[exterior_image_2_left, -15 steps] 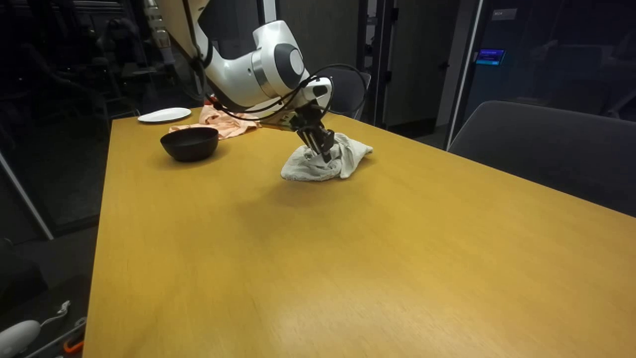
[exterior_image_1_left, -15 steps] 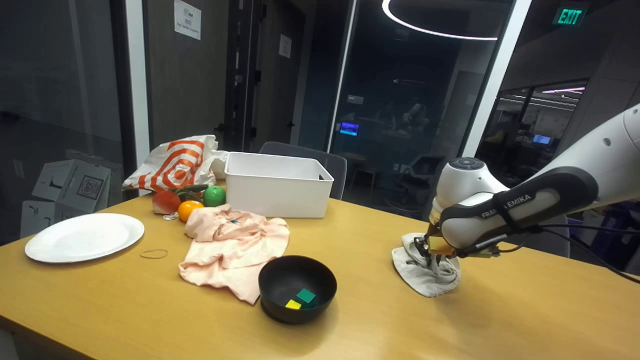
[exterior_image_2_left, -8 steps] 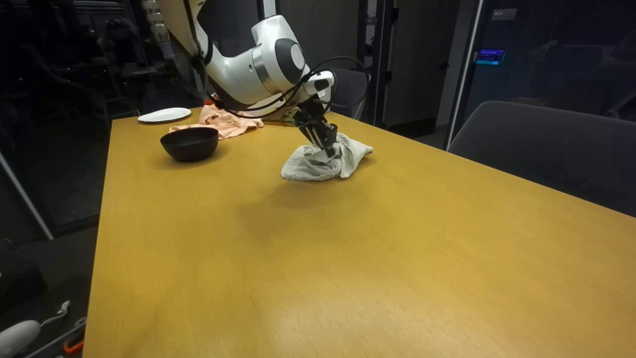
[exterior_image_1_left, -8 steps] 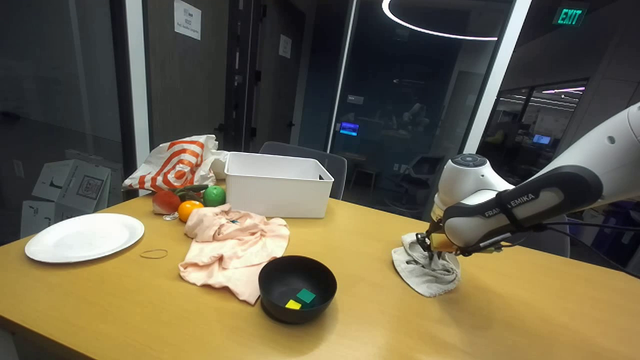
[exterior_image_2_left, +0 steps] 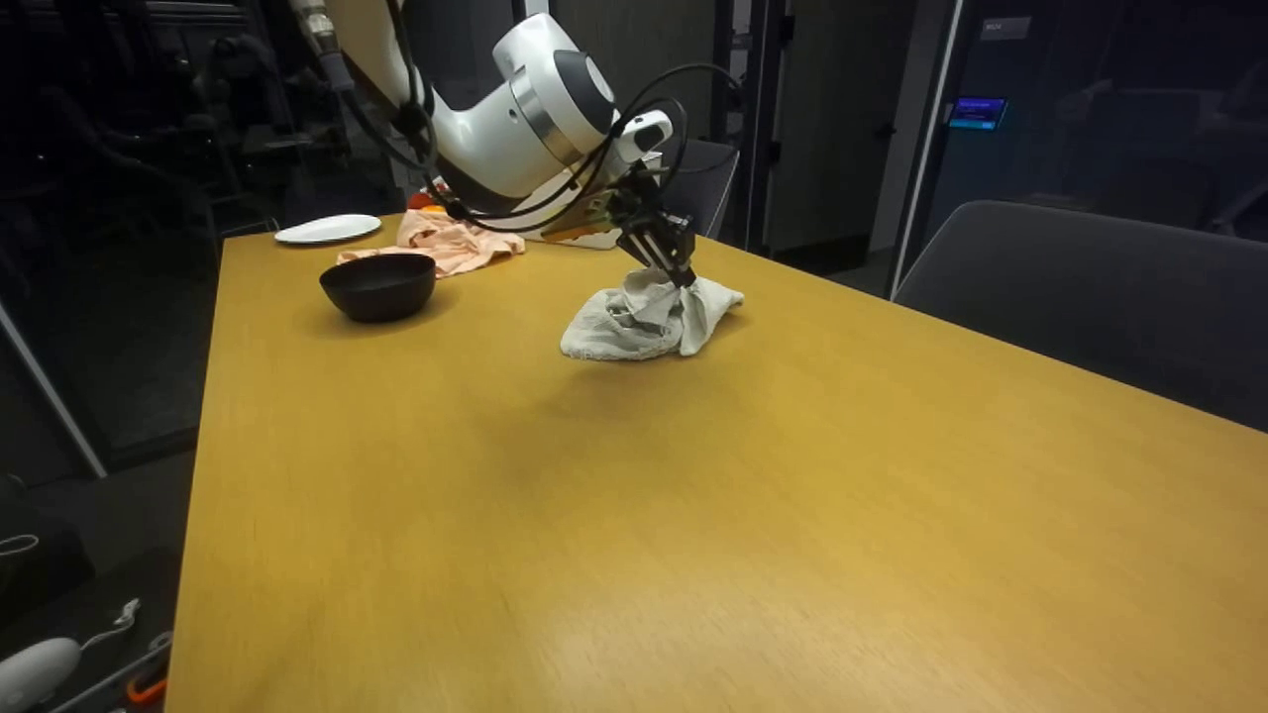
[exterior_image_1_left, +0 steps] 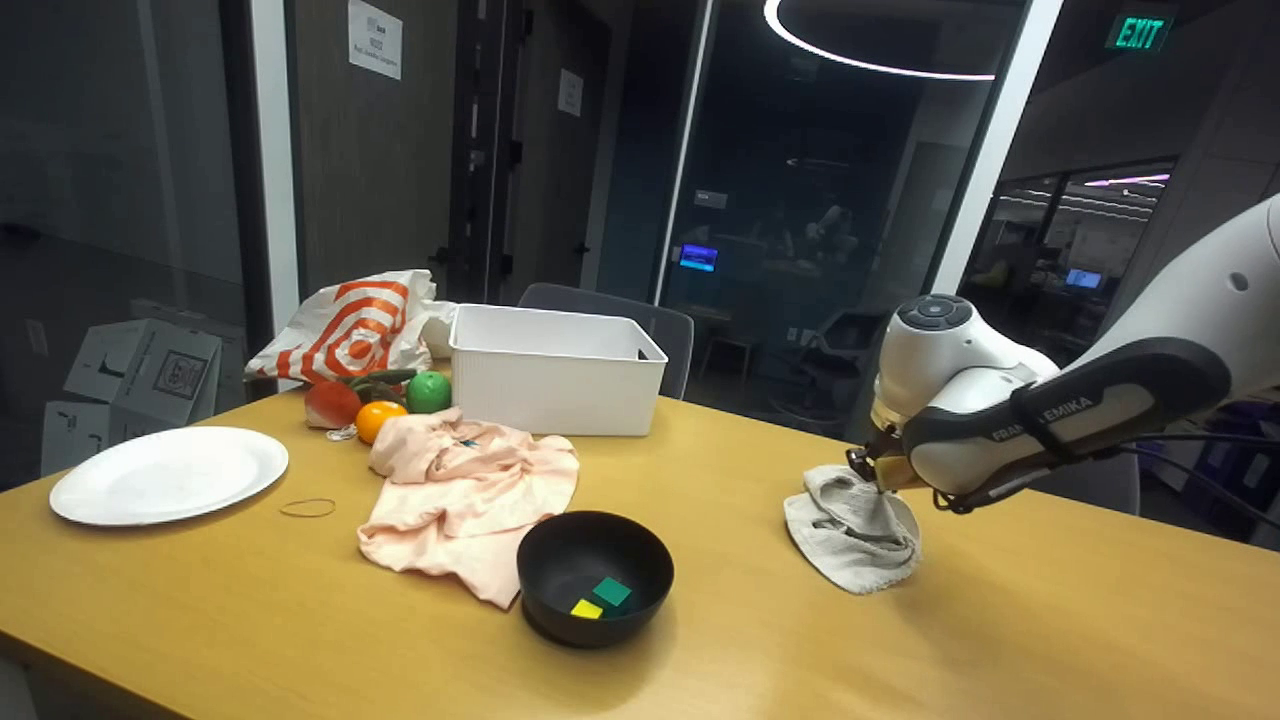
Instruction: Take the toy blocks off of the kitchen towel by picking it up
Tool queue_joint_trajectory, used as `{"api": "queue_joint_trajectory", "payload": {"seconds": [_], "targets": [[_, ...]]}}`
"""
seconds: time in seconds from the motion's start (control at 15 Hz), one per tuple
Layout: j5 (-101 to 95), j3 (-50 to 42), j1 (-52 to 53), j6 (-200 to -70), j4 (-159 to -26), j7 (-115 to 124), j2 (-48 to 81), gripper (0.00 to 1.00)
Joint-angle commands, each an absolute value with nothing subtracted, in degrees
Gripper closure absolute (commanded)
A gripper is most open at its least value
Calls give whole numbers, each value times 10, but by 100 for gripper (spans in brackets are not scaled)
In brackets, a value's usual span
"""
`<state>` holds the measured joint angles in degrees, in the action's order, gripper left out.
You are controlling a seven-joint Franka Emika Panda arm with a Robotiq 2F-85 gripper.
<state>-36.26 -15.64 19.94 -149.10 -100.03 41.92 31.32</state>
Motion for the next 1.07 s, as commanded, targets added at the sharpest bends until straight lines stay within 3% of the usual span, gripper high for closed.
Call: {"api": "queue_joint_trajectory", "payload": {"seconds": [0.0,0.07,0.13,0.2,0.67,0.73,1.0], "targets": [[-423,-171,210,-1479,-971,469,319,84],[-424,-160,201,-1477,-973,469,315,83],[-401,-138,185,-1474,-983,455,306,76],[-373,-114,169,-1476,-996,427,296,58],[-100,12,87,-1434,-1074,220,228,7],[-68,22,80,-1417,-1074,193,230,1],[-59,11,96,-1418,-1077,182,255,0]]}}
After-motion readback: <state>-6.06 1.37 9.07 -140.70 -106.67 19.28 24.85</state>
